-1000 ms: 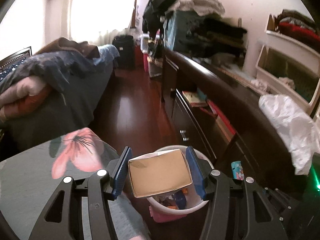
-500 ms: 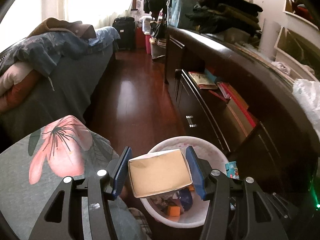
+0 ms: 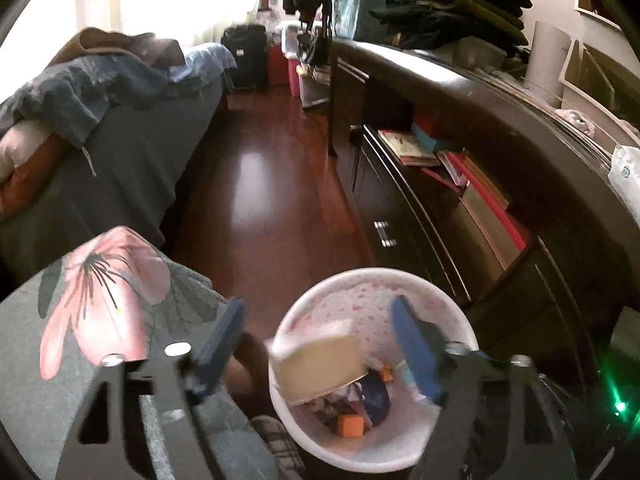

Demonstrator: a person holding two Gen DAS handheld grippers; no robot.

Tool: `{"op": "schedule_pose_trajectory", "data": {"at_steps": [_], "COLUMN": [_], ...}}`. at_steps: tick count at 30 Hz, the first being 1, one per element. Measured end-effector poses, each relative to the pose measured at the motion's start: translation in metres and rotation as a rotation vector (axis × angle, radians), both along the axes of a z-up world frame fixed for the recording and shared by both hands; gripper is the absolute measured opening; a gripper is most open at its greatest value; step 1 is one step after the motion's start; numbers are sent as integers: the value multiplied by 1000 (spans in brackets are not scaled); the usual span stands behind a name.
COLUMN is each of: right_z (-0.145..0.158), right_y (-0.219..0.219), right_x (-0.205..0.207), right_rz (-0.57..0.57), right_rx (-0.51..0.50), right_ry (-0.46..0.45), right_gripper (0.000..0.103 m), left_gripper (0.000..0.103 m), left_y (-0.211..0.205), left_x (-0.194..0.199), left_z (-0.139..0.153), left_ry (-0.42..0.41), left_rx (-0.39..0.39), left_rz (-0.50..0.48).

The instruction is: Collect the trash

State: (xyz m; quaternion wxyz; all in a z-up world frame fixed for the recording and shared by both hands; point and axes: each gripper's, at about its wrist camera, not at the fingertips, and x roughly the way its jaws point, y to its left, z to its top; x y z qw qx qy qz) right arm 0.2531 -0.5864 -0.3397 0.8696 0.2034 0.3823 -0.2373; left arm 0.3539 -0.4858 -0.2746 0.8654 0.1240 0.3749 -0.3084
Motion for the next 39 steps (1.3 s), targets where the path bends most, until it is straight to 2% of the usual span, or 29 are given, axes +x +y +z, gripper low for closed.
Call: {"op": "schedule_pose_trajectory", "data": {"at_steps": [4, 13, 18, 23, 31, 39], "right_z": [0, 10, 18, 37, 81, 120], "right_y": [0, 9, 17, 30, 81, 173], "right_x": [-5, -18, -25, -38, -65, -87], "right_rz": [-12, -10, -12, -18, 27, 170], "right_rx": [-9, -6, -10, -19, -62, -99], "right_ry": [5, 2, 3, -14, -75, -94], "right_gripper": [47, 56, 63, 75, 98, 99], "left_gripper": [91, 92, 92, 92, 99, 99], "left_y": [1, 5, 16, 36, 109, 218], "left_x": [-2, -8, -14, -27, -62, -111], "left_z": [4, 18, 32, 52, 92, 127], "left_ry": [-22, -20, -33, -46, -84, -147], "left_rx": [-10, -32, -46, -71, -138, -160], "left_rz": [-4, 1, 2, 15, 81, 225]}}
